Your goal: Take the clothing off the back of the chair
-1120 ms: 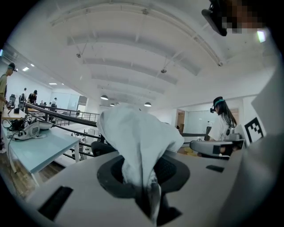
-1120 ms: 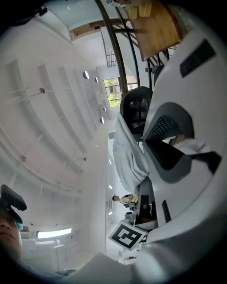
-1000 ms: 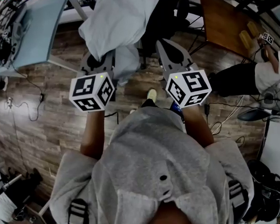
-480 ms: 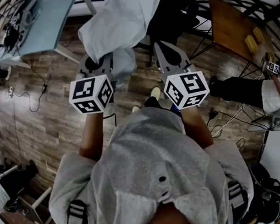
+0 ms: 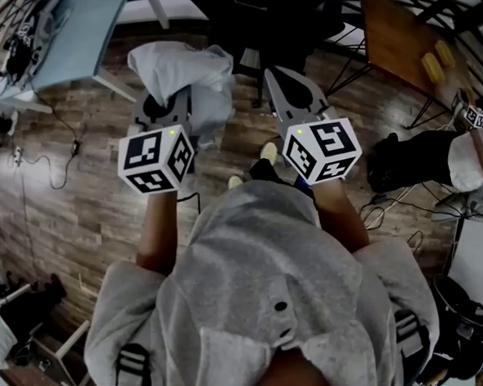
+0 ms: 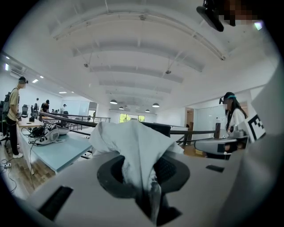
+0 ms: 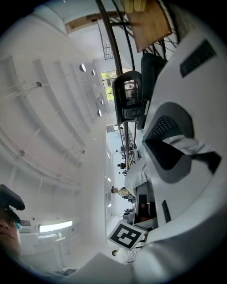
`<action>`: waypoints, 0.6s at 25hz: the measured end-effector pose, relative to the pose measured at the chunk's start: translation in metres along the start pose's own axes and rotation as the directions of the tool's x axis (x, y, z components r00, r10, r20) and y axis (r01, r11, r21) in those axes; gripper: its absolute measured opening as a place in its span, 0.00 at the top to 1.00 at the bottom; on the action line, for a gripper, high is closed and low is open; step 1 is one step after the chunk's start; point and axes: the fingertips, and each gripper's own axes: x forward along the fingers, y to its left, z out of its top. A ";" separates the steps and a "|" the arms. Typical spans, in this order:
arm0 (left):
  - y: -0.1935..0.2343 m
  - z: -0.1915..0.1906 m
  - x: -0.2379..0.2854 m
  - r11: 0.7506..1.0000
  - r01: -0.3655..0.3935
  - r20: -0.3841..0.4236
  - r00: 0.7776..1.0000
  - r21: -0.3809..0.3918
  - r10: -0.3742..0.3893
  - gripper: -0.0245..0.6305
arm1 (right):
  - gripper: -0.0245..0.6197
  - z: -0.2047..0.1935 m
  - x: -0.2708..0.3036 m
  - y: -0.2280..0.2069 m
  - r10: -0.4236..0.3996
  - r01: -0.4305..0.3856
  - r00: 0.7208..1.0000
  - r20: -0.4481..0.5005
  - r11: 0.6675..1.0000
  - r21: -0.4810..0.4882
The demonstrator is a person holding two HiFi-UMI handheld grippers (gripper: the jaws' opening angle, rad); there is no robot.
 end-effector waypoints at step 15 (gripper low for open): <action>-0.017 -0.008 0.017 0.997 0.058 -0.001 0.998 0.046 -0.058 0.82 | 0.95 -0.002 -0.015 -0.025 -0.108 0.109 0.994 0.007 0.994 -0.011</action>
